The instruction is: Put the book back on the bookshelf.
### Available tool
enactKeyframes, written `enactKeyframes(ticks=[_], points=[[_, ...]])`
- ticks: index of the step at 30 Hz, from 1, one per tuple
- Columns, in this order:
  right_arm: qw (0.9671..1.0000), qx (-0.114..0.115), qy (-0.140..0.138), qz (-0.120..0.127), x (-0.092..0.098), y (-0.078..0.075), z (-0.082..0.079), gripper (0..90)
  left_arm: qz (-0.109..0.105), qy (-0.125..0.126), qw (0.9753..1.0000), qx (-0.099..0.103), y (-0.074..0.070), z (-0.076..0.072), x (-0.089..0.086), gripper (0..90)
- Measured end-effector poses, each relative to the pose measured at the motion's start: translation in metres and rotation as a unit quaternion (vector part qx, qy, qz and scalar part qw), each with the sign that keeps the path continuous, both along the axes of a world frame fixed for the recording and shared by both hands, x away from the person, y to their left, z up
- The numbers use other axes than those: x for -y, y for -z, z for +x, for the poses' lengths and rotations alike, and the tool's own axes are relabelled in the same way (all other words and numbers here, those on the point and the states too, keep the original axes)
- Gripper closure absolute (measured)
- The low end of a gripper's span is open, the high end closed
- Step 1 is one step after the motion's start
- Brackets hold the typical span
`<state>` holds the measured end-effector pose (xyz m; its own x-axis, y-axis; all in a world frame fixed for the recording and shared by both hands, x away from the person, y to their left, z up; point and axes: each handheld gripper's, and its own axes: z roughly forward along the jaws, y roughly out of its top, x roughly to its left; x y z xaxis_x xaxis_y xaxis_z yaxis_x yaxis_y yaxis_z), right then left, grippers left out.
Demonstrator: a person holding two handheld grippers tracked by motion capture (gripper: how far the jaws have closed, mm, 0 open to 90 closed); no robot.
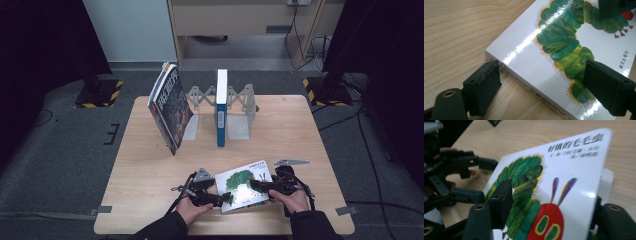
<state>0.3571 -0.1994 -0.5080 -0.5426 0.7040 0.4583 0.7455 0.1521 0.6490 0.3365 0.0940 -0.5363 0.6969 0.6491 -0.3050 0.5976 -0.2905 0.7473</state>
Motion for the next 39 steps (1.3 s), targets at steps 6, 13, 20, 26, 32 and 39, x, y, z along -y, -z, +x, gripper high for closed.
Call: enactKeyframes(ticks=[6, 13, 20, 26, 32, 39], points=[[0.9998, -0.017, -0.001, 0.009, 0.003, 0.000, 0.003, 51.9, 0.001, 0.003, 1.0000, -0.004, -0.001, 0.000, -0.001, 14.3], [0.9994, -0.027, -0.005, 0.023, 0.006, -0.003, 0.006, 60.8, -0.005, -0.003, 0.9998, -0.017, -0.003, 0.002, -0.004, 17.2], [0.9986, -0.018, -0.005, 0.049, 0.008, -0.011, 0.006, 71.5, -0.024, -0.013, 0.9995, -0.016, -0.010, 0.005, -0.012, 18.8], [0.9970, -0.007, -0.012, 0.077, 0.007, -0.019, 0.006, 79.2, -0.039, -0.025, 0.9987, -0.022, -0.012, 0.007, -0.017, 19.2], [0.9956, 0.010, -0.017, 0.091, 0.007, -0.025, 0.005, 82.5, -0.054, -0.029, 0.9979, -0.022, -0.015, 0.008, -0.020, 18.9], [0.9924, 0.051, -0.013, 0.111, 0.013, -0.034, 0.003, 85.1, -0.065, -0.019, 0.9973, -0.029, -0.014, 0.007, -0.017, 18.2]])
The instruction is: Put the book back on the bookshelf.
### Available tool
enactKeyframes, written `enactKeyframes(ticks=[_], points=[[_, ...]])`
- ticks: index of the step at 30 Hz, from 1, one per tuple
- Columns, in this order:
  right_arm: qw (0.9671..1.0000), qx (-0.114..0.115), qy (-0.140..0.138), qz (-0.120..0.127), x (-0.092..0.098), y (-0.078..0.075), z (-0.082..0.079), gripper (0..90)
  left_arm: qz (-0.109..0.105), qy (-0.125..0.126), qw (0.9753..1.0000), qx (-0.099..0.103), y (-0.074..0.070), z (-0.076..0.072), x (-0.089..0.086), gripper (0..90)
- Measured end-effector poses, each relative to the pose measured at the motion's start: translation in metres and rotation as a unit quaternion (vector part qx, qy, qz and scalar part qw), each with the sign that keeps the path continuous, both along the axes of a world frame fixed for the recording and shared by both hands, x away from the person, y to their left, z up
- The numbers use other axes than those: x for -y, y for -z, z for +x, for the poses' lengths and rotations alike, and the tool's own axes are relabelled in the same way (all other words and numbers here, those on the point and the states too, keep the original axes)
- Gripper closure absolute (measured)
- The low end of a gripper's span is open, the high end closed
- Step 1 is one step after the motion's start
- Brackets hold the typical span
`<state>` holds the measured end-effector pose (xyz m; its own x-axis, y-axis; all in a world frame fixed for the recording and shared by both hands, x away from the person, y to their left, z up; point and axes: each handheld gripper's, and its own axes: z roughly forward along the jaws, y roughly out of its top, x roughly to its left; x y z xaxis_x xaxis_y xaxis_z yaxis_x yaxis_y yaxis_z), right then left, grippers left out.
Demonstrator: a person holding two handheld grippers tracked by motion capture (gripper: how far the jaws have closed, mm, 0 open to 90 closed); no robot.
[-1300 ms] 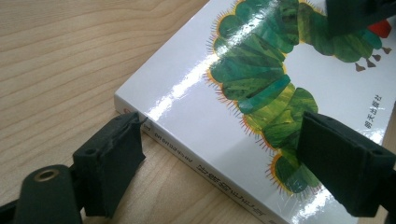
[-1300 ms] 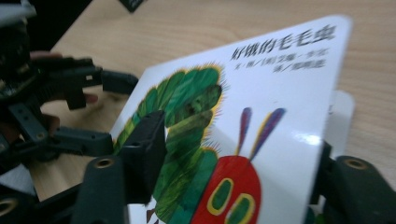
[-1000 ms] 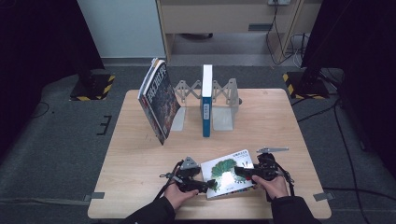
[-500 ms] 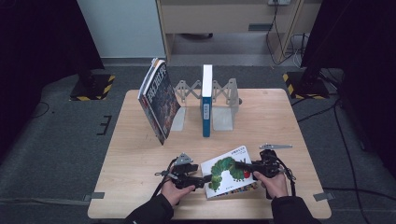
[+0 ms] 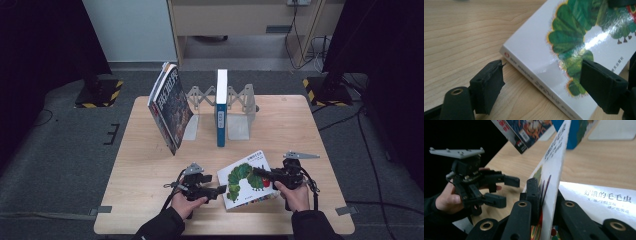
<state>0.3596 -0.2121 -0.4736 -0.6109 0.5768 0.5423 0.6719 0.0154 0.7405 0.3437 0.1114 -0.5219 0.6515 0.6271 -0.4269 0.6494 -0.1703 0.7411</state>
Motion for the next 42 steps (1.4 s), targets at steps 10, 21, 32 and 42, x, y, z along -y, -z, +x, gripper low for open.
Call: enactKeyframes(ticks=[10, 21, 32, 42], points=[[0.9991, 0.027, -0.011, 0.031, 0.000, -0.005, -0.003, 88.0, -0.002, 0.028, 0.9996, -0.003, 0.010, 0.001, 0.014, 17.7], [0.9994, 0.025, -0.004, 0.024, 0.002, 0.000, 0.000, 86.6, -0.026, 0.059, 0.9977, -0.022, 0.020, 0.008, 0.021, 17.6], [0.9946, 0.033, 0.034, -0.092, -0.003, 0.009, 0.001, 66.4, -0.019, 0.049, 0.9984, -0.022, 0.020, 0.009, 0.019, 25.1], [0.9873, 0.045, 0.050, -0.144, -0.007, 0.018, 0.002, 48.8, -0.020, 0.034, 0.9989, -0.025, 0.020, 0.011, 0.019, 30.4]])
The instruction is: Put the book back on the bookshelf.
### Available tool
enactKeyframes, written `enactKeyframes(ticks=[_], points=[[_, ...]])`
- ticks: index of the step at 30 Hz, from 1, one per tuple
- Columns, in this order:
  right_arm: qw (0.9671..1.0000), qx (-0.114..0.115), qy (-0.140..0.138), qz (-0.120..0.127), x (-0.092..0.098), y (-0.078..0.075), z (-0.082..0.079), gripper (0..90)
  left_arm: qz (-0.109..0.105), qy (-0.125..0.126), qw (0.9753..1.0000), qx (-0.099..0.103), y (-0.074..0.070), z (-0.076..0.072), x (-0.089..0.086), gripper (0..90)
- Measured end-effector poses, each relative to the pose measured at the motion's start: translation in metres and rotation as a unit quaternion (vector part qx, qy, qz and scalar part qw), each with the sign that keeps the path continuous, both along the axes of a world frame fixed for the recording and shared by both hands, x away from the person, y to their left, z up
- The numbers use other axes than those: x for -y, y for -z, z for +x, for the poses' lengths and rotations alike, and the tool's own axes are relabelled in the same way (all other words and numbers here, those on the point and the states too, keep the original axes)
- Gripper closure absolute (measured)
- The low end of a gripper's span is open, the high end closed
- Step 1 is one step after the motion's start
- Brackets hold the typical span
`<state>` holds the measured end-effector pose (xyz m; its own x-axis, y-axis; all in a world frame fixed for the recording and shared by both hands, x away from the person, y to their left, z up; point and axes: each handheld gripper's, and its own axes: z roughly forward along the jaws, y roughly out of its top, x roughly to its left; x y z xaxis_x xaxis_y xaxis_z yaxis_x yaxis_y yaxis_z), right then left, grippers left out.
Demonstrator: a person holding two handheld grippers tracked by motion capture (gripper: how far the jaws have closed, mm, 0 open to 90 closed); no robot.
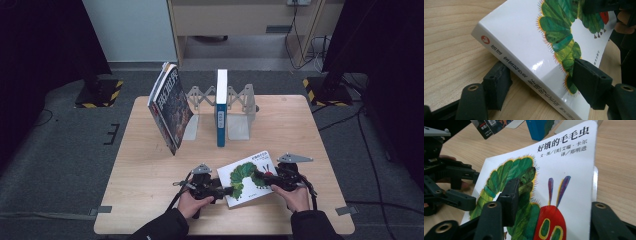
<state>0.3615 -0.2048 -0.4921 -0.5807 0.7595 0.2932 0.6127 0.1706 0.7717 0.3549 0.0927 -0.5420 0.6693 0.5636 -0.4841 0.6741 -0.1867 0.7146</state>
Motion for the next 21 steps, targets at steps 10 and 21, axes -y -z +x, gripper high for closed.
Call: enactKeyframes(ticks=[10, 21], points=[[0.9990, 0.022, 0.015, -0.037, -0.005, 0.002, -0.001, 33.7, 0.011, -0.005, 0.9999, 0.008, -0.001, 0.000, 0.000, 34.4], [0.9992, -0.014, -0.016, -0.034, -0.010, 0.014, 0.000, 31.4, 0.007, 0.002, 1.0000, 0.001, -0.001, 0.003, -0.004, 32.3]])
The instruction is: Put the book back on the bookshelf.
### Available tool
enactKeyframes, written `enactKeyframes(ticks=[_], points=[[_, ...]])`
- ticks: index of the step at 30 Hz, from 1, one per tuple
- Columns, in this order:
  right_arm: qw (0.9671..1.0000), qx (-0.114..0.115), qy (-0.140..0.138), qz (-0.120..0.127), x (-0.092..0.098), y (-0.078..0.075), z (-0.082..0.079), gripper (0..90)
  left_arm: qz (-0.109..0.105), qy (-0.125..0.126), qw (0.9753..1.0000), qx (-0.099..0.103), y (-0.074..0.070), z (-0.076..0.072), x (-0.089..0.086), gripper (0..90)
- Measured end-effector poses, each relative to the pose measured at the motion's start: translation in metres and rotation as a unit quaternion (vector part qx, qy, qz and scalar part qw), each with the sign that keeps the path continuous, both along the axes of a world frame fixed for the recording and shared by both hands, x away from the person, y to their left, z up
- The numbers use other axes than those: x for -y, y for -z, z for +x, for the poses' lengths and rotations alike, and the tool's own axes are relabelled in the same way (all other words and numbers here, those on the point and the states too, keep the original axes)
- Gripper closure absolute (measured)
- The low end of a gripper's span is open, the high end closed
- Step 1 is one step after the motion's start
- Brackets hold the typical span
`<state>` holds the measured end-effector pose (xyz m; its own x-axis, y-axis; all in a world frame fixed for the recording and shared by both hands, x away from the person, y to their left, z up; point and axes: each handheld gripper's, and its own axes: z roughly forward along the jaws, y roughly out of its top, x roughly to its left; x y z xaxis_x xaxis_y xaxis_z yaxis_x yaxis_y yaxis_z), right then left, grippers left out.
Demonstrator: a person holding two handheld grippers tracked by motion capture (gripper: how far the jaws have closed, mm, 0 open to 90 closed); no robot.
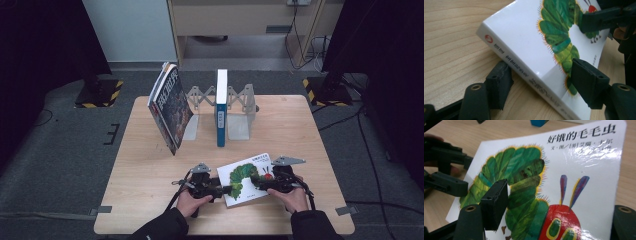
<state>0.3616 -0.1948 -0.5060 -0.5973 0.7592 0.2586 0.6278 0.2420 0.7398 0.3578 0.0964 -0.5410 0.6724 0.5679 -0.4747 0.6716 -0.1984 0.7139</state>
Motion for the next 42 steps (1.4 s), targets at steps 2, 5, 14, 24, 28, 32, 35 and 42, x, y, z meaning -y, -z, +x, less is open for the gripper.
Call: enactKeyframes(ticks=[2, 5, 14, 24, 28, 32, 35, 42], points=[[1.0000, -0.002, -0.008, 0.003, -0.003, 0.002, 0.000, 31.2, -0.002, 0.000, 1.0000, -0.002, 0.000, 0.000, 0.000, 30.3], [0.9999, 0.002, -0.011, 0.007, -0.005, 0.002, 0.000, 31.1, 0.000, 0.000, 1.0000, -0.001, 0.000, 0.000, 0.000, 30.5], [0.9998, 0.010, 0.005, -0.015, -0.011, 0.001, -0.001, 23.8, -0.010, -0.020, 0.9997, -0.005, 0.002, -0.004, -0.004, 37.2], [0.9983, 0.024, 0.035, -0.041, -0.004, 0.005, 0.002, 19.2, -0.002, -0.025, 0.9997, 0.001, 0.001, -0.005, -0.003, 38.2], [0.9970, 0.008, 0.051, -0.057, 0.000, 0.008, 0.003, 17.5, -0.001, -0.025, 0.9997, 0.001, 0.001, -0.005, -0.003, 38.4], [0.9976, -0.016, 0.046, -0.050, 0.004, 0.011, 0.005, 22.9, -0.003, -0.024, 0.9997, 0.000, 0.001, -0.005, -0.003, 38.5], [0.9980, -0.025, 0.040, -0.041, 0.001, 0.012, 0.005, 22.6, -0.003, -0.022, 0.9998, -0.002, 0.001, -0.004, -0.004, 38.7], [0.9987, -0.017, 0.043, -0.022, 0.004, 0.011, 0.006, 29.9, -0.011, -0.023, 0.9996, -0.013, -0.003, -0.004, -0.009, 43.6]])
